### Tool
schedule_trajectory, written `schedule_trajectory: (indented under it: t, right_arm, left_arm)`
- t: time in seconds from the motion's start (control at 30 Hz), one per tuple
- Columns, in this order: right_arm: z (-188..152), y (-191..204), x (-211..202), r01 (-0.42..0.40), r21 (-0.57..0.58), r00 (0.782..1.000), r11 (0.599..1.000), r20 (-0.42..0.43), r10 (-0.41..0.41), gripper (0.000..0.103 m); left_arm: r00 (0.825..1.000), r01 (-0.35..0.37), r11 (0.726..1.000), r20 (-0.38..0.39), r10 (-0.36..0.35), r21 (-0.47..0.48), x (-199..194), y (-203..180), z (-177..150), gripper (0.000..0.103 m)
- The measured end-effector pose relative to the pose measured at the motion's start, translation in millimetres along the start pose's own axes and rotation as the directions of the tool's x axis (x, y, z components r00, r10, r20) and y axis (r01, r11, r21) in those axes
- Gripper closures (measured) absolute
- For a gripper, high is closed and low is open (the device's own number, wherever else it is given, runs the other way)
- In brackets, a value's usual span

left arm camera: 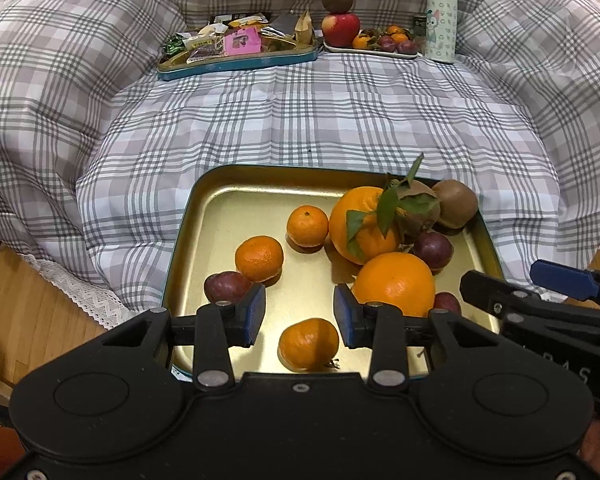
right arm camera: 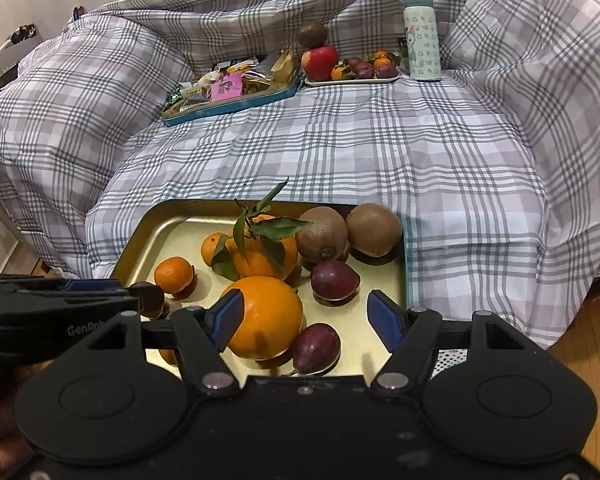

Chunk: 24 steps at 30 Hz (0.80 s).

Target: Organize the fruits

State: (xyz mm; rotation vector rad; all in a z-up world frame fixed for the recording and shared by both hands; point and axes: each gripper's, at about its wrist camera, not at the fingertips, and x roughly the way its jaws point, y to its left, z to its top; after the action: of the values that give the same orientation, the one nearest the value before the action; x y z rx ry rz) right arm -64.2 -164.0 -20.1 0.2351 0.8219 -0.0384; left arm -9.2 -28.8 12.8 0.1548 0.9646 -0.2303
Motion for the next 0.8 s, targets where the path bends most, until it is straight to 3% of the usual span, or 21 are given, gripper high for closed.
schedule_trajectory:
  t: [0.3, 0.8]
  right_arm:
    - [-4.0, -2.4, -4.2, 0.020, 0.024, 1.000, 1.000, -0.010, -0.020, 0.031]
    - [-6.7, -0.6, -0.1, 0.038, 0.026, 0.998, 0.999, -0.051, -0.037, 0.031]
  left_arm:
    - [1.000, 0.011, 1.000, -0.009, -0.011, 0.025, -5.1, -7.1, -6.7, 0.058]
    - [0.999, 0.010, 1.000, -0.037, -0.011, -0.017, -6.1, -0.7, -9.4, 0.058]
